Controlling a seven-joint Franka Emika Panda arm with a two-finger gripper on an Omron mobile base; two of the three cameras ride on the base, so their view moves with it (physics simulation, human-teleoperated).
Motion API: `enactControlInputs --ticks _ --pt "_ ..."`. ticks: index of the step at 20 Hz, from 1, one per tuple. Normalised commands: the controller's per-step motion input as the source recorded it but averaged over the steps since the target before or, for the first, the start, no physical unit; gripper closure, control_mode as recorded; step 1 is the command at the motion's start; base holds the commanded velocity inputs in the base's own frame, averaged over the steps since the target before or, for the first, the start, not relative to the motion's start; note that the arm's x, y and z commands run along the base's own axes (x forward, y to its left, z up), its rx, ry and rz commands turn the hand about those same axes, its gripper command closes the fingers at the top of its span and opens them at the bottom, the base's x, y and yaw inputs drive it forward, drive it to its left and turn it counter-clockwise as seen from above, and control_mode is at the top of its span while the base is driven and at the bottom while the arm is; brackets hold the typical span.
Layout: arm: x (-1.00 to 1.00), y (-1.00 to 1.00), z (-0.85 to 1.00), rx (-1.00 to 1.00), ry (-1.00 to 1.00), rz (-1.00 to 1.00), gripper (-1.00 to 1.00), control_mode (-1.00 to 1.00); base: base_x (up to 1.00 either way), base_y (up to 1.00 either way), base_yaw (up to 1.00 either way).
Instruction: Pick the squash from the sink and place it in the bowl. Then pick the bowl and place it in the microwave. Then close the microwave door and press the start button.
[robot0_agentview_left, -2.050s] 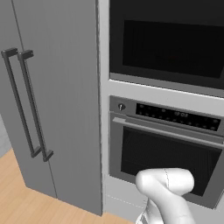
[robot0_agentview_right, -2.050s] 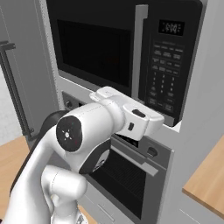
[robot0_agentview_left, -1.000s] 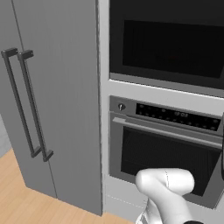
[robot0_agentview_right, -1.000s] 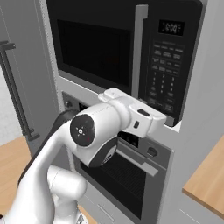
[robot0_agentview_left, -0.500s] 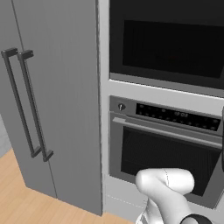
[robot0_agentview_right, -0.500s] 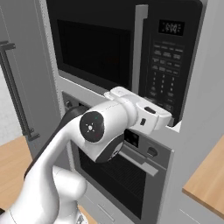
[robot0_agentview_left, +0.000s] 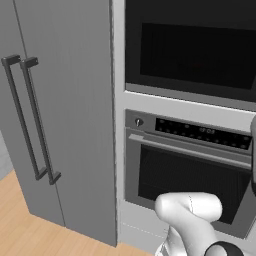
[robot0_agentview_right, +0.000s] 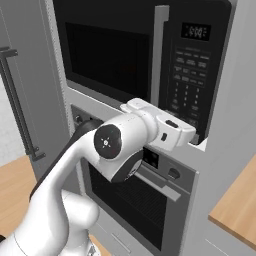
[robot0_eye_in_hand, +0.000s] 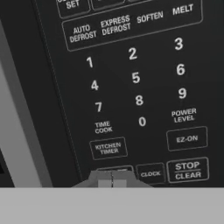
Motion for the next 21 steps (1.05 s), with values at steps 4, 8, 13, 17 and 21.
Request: enactControlInputs --ticks 4,8,13,17,21 --pt "0.49 0.00 -0.16 0.00 0.00 0.00 1.00 -1.00 0.00 0.00 0.00" --pt "0.62 -0.05 -0.25 0.00 0.00 0.00 1.00 -1.00 0.00 0.00 0.00" --pt "0.59 -0.36 -0.34 0.00 0.00 0.05 1.00 -1.00 0.00 0.00 0.00" --pt "0.64 -0.32 -0.72 0.01 0.02 0.09 1.00 -1.00 0.00 0.00 0.00" --pt "0.57 -0.47 -1.00 0.05 0.02 0.19 1.00 -1.00 0.00 0.00 0.00"
